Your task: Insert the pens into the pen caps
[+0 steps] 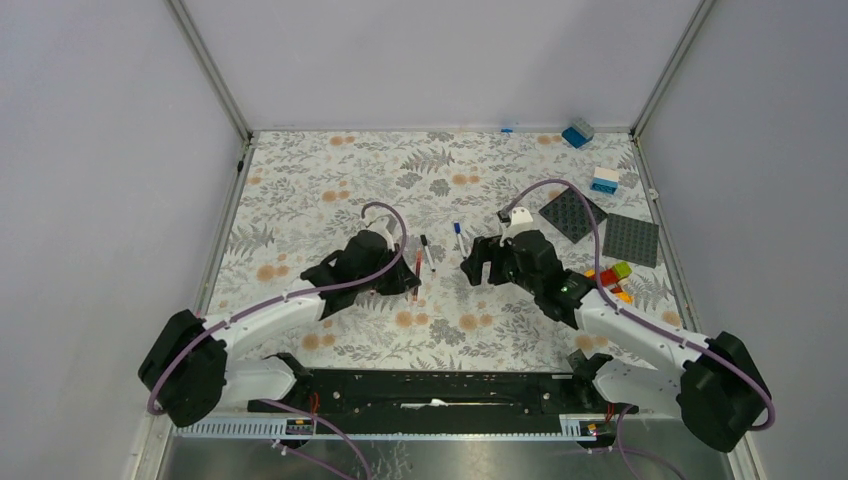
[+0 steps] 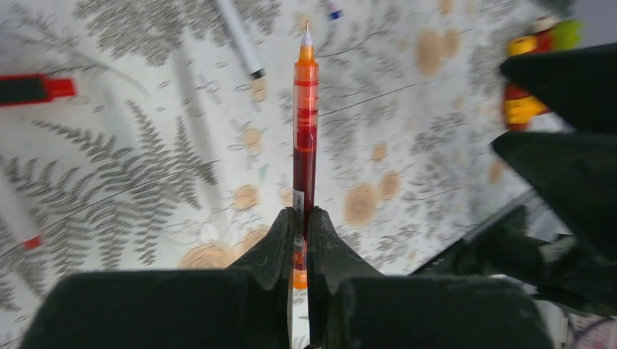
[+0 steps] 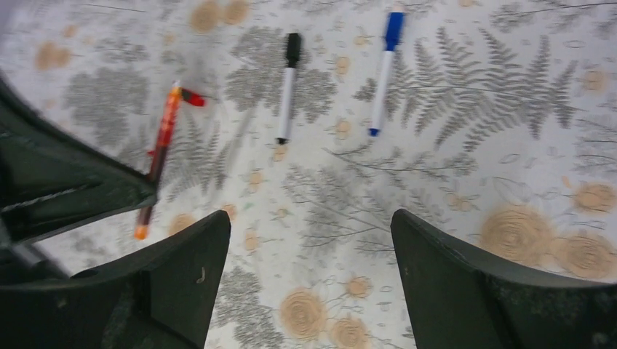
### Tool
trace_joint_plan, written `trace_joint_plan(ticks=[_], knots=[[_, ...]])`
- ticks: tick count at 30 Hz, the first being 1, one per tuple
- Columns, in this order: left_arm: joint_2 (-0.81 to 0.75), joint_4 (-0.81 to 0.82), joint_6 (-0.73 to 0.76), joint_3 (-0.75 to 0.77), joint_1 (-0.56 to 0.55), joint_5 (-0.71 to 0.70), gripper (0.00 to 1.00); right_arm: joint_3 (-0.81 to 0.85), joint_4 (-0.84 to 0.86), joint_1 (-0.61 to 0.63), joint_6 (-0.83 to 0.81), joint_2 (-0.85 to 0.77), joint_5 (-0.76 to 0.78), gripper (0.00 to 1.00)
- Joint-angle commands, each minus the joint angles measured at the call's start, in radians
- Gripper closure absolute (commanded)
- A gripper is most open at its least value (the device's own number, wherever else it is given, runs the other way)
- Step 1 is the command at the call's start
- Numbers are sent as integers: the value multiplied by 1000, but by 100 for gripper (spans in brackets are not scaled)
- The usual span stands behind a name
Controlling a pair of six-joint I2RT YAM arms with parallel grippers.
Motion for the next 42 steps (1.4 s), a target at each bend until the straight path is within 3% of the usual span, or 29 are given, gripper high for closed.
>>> trace_joint_plan(ticks=[1, 8, 20, 27, 42], knots=[[-73, 215, -72, -31, -3, 75, 100, -60, 179, -7, 132, -85, -218, 12], [-157, 410, -175, -80, -3, 121, 100, -131, 402, -6, 297, -144, -396, 14], [-238, 535, -274, -128, -3, 71, 100, -117, 598, -6, 391, -74, -538, 31], [-240, 592, -294, -144, -3, 82, 100, -108, 630, -7, 401, -41, -574, 46], [-197, 683, -307, -155, -3, 123, 100, -64, 661, -5, 419, 39, -599, 61]])
